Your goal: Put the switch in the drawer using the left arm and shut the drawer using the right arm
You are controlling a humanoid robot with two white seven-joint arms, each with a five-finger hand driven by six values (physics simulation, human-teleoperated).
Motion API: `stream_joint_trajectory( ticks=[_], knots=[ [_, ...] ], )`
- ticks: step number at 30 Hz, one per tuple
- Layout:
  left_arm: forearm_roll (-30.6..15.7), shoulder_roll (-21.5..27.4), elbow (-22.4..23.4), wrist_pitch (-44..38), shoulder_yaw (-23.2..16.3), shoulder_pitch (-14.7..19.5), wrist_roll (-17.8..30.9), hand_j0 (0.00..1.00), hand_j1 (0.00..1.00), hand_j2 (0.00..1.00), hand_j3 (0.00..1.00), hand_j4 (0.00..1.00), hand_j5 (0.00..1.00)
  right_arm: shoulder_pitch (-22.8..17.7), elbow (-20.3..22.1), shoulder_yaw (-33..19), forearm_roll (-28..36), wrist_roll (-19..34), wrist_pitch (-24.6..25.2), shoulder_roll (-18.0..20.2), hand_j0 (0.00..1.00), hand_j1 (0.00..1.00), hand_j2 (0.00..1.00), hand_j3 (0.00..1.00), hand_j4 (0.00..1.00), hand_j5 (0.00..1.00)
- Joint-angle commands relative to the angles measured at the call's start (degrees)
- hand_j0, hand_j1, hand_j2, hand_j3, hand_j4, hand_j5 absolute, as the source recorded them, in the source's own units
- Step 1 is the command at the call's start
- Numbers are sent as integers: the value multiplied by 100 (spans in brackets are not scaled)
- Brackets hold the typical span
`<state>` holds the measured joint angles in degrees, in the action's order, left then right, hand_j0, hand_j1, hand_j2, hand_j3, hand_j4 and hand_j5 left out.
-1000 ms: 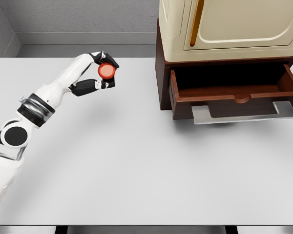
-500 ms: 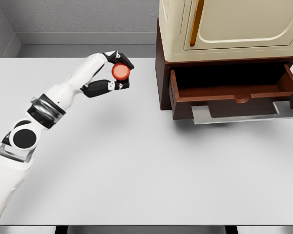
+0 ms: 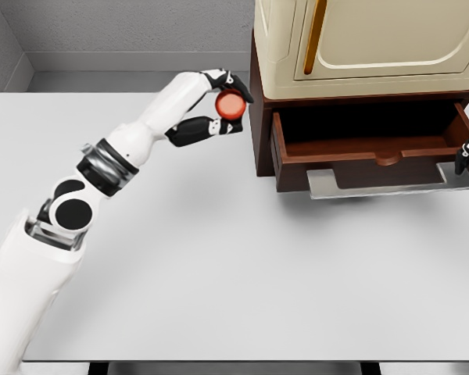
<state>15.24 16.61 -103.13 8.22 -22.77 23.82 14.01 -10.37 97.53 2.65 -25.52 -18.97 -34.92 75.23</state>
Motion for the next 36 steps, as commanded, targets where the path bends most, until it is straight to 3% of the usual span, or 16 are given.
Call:
stream_joint_trajectory(
  ticks=[1, 5, 27, 36],
  knots=[
    [58, -105, -5, -4, -52, 9, -3, 44, 44, 44, 44, 44, 44, 0, 2, -1, 38, -2, -8, 9, 24, 24, 24, 24, 24, 24],
    [129, -167, 4, -22, -157, 132, -3, 44, 44, 44, 44, 44, 44, 0, -6, -1, 38, -2, -8, 9, 24, 24, 24, 24, 24, 24],
    [1702, -1239, 127, -39, -597, 255, -3, 43, 43, 43, 43, 43, 43, 0, 2, -1, 38, -2, -8, 9, 24, 24, 24, 24, 24, 24],
    [2124, -1512, 531, -30, -650, 378, -12, 43, 43, 43, 43, 43, 43, 0, 11, -10, 38, -2, -8, 9, 24, 24, 24, 24, 24, 24]
  ],
)
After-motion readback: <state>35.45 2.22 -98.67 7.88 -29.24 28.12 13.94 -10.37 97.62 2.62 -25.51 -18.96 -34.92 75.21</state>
